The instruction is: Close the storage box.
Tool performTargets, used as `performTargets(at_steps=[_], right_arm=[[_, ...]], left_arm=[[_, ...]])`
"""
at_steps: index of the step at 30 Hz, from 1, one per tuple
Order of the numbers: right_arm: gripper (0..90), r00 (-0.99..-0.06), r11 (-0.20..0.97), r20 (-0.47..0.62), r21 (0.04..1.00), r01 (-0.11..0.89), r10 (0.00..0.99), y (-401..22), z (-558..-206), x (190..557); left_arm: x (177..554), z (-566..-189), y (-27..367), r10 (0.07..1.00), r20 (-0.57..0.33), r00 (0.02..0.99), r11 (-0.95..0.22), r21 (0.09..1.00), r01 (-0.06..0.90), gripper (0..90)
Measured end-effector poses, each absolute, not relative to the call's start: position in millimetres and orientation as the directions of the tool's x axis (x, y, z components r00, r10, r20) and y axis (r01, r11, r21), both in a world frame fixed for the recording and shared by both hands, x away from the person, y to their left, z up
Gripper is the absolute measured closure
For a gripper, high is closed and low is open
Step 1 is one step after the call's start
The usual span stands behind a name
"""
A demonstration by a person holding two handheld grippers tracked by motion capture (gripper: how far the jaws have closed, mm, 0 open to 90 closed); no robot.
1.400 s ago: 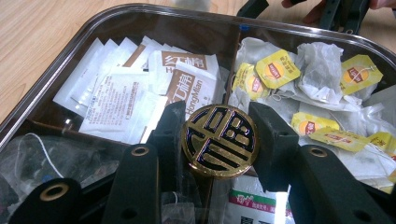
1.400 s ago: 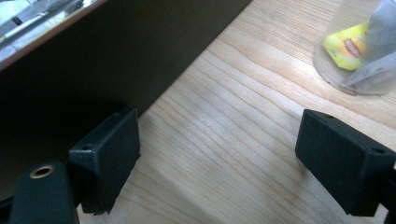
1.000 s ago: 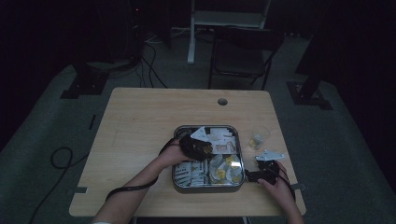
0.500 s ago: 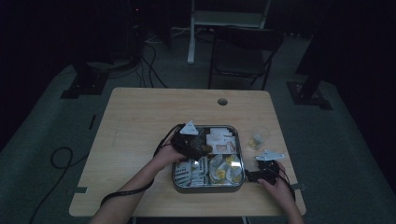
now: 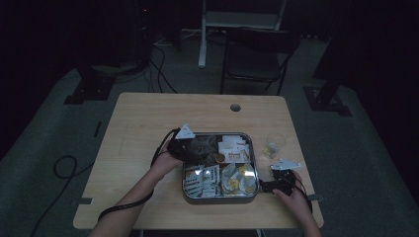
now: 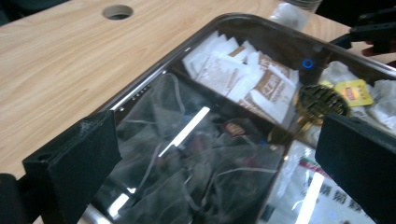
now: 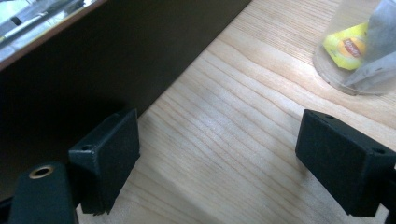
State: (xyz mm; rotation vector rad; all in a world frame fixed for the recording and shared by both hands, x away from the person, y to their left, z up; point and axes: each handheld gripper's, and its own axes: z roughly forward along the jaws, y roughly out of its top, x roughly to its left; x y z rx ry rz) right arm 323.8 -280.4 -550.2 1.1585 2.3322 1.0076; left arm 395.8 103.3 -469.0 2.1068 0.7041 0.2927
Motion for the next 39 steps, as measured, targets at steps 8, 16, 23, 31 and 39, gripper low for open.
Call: performTargets(at_steps=[8, 16, 23, 31, 39], right_arm=[[13.2, -0.605, 0.413, 0.006, 0.726, 0.55, 0.796, -280.4, -550.2, 323.8], [13.1, -0.605, 0.413, 0.006, 0.726, 0.55, 0.796, -280.4, -550.2, 323.8], [13.2, -0.605, 0.413, 0.006, 0.726, 0.55, 0.796, -280.4, -550.2, 323.8], [13.1, -0.605, 0.413, 0.006, 0.726, 0.55, 0.796, -280.4, -550.2, 323.8], [13.1, -0.605, 0.412, 0.006, 0.726, 0.55, 0.796, -280.4, -550.2, 323.8]], left_arm=[[397.7, -473.2, 123.2, 0.626, -0.051, 0.778, -0.427, 0.813, 0.396, 0.4], [398.7, -481.6, 151.8, 0.681, -0.053, 0.73, -0.388, 0.819, 0.422, 0.4], [396.4, -492.9, 176.9, 0.727, -0.064, 0.684, -0.36, 0.813, 0.458, 0.4], [388.5, -506.5, 198.8, 0.765, -0.067, 0.641, -0.337, 0.807, 0.486, 0.4], [377.2, -520.4, 228.7, 0.819, -0.056, 0.572, -0.308, 0.797, 0.519, 0.4]])
